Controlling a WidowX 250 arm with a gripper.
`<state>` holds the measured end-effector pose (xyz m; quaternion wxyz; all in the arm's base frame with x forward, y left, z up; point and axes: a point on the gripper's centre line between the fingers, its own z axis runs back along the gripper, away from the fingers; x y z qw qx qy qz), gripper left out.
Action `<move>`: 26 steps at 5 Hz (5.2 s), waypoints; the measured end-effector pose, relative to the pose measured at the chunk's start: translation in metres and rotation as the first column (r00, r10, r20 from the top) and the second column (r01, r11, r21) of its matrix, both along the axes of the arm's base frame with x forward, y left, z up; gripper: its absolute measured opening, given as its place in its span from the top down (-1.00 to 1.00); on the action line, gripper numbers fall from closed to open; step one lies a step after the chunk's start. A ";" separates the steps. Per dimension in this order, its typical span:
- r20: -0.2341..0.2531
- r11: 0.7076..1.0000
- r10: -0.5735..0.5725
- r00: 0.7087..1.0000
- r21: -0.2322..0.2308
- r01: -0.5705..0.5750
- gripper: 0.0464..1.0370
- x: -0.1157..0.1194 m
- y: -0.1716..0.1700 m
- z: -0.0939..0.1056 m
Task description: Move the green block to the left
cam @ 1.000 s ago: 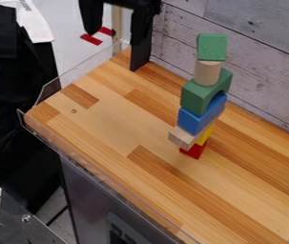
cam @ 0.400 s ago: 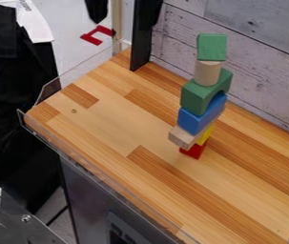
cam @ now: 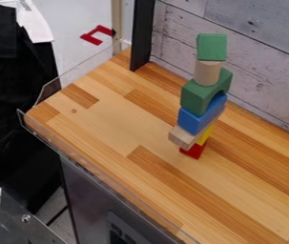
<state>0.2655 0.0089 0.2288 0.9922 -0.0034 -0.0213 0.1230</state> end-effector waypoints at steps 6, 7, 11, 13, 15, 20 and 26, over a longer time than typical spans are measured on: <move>-0.071 0.995 -0.001 0.997 -0.103 -0.006 -0.92 0.039 -0.048 -0.009; -0.112 0.992 0.003 0.994 -0.127 -0.017 -0.92 0.044 -0.053 -0.027; -0.176 0.985 0.037 0.984 -0.162 -0.066 -0.92 0.037 -0.058 -0.060; -0.181 0.981 0.040 0.983 -0.181 -0.074 -0.23 0.040 -0.058 -0.067; -0.179 0.978 0.040 0.983 -0.194 -0.076 0.04 0.040 -0.057 -0.068; -0.086 0.949 0.244 0.966 -0.185 -0.257 0.04 0.015 0.032 -0.018; -0.144 0.959 0.240 0.960 -0.117 -0.257 0.04 0.012 0.108 -0.188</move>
